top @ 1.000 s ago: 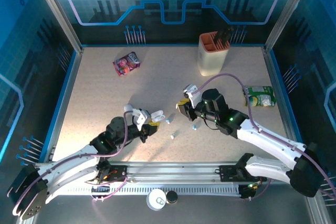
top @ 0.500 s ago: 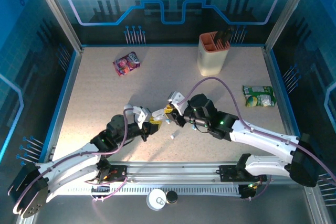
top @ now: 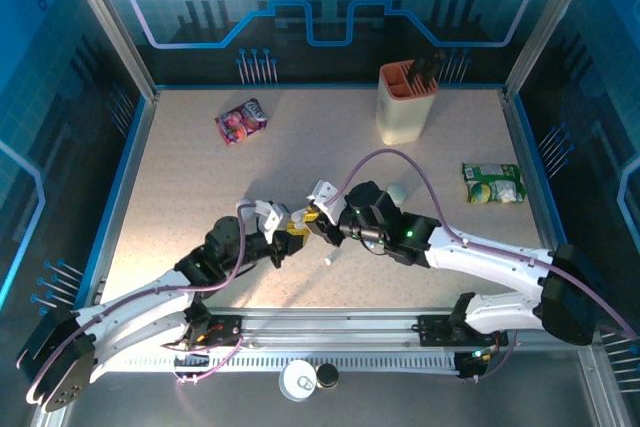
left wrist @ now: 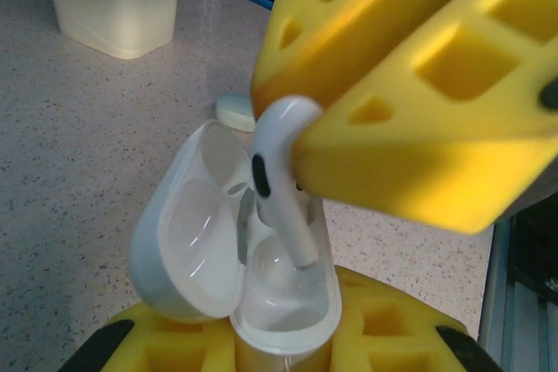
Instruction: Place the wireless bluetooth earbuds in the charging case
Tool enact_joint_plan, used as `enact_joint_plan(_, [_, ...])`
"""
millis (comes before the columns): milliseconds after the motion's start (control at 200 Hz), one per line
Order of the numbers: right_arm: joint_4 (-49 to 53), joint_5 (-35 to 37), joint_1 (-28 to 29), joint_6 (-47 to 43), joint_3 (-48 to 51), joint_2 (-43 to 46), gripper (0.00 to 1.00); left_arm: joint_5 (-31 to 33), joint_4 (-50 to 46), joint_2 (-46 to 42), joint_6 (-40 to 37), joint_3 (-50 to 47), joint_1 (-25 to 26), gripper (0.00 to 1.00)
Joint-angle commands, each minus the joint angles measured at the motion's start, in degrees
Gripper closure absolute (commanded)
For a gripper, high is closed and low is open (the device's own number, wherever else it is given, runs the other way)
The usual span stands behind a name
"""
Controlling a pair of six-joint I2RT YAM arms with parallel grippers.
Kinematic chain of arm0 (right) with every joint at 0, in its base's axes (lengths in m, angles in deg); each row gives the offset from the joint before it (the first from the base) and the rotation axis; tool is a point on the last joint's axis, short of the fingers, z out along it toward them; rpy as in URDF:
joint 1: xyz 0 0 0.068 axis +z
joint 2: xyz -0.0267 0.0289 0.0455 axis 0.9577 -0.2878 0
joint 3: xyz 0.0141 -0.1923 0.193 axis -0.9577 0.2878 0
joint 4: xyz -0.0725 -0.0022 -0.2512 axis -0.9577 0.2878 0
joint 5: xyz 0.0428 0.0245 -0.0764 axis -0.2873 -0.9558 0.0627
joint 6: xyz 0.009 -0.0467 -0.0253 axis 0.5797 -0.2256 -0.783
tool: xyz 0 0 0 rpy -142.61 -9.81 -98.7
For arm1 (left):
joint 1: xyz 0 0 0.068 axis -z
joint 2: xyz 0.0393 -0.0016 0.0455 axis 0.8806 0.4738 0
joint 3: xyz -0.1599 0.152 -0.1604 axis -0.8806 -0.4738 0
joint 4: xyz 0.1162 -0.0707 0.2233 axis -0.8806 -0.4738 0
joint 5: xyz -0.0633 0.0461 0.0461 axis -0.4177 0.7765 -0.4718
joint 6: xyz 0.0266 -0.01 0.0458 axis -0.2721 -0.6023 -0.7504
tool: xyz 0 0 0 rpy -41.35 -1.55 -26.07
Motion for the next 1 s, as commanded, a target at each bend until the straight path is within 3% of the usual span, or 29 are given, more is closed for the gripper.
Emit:
enact_joint_plan(0, [-1.91,-0.62,0.85,-0.15,-1.27,-0.82,0.82,-1.59,1.87,-0.13,0.78,2.18,-0.32,0.94])
enact_joint_plan(575, [-1.32,-8.68,0.78,0.71,-0.35,-1.89,0.81,-1.13,1.72,-0.16,0.68,2.86,-0.27,0.93])
enact_joint_plan(740, [0.99,-8.44,0.13,1.53,-1.66,-1.81,0.7,-1.3,1.87,-0.52,-0.28,2.65,-0.29,0.94])
enact_joint_plan(996, [-0.45,-10.7,-5.44,5.41,-0.78,4.2,0.51,-3.51,1.44,-1.52,-4.47,1.36,-0.34,0.93])
